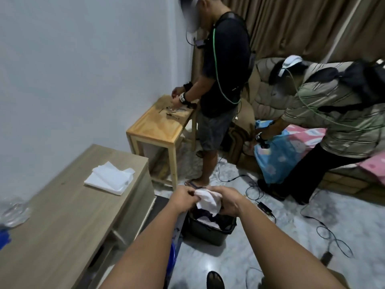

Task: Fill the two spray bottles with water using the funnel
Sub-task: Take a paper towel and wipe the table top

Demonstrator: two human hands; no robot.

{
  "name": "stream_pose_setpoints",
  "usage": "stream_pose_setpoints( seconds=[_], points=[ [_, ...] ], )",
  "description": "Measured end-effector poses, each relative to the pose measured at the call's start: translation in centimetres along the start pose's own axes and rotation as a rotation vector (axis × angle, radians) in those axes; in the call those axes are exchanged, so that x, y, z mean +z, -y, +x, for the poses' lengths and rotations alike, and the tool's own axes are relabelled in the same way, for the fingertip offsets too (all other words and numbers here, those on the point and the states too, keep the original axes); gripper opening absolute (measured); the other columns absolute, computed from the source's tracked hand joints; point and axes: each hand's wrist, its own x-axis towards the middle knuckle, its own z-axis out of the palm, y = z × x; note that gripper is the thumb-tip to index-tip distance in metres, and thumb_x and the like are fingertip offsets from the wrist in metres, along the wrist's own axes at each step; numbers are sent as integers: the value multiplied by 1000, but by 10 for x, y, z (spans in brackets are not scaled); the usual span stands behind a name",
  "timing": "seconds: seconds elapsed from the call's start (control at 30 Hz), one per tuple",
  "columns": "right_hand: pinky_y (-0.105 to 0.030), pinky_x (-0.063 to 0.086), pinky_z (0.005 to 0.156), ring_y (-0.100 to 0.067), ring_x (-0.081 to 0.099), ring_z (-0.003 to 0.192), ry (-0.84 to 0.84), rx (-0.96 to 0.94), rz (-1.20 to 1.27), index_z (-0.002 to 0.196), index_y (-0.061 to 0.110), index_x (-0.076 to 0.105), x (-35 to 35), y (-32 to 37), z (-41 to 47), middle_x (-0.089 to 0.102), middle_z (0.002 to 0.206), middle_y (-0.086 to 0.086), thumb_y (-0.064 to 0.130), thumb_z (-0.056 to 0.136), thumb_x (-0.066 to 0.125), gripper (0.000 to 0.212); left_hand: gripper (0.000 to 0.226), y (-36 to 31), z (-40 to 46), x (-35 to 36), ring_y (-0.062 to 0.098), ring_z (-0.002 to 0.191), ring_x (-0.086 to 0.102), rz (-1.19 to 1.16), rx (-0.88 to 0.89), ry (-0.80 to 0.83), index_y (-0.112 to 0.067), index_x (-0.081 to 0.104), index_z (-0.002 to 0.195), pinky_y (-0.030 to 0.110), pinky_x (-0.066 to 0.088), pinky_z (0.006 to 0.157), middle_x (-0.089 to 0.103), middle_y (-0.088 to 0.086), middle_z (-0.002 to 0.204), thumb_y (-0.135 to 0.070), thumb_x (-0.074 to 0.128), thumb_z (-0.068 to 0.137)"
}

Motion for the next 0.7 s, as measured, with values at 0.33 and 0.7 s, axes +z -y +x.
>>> stream_pose_setpoints(
  seconds=[0.33,0.7],
  points=[
    [-29,49,58,-26,62,67,-126,34,-178,84,10,79,-110,18,68,68,81,-15,13,89,83,7,34,-23,138,81,14,51,47,-42,-247,213,-15,56,61,24,40,53,51,-1,54,-19,73,90],
    [-33,60,62,-22,63,66,-267,288,-73,84,14,74,-169,3,178,67,74,-8,15,92,80,10,19,3,224,170,15,54,68,-441,-643,185,-11,60,113,24,47,47,69,16,88,-4,59,96]
  ],
)
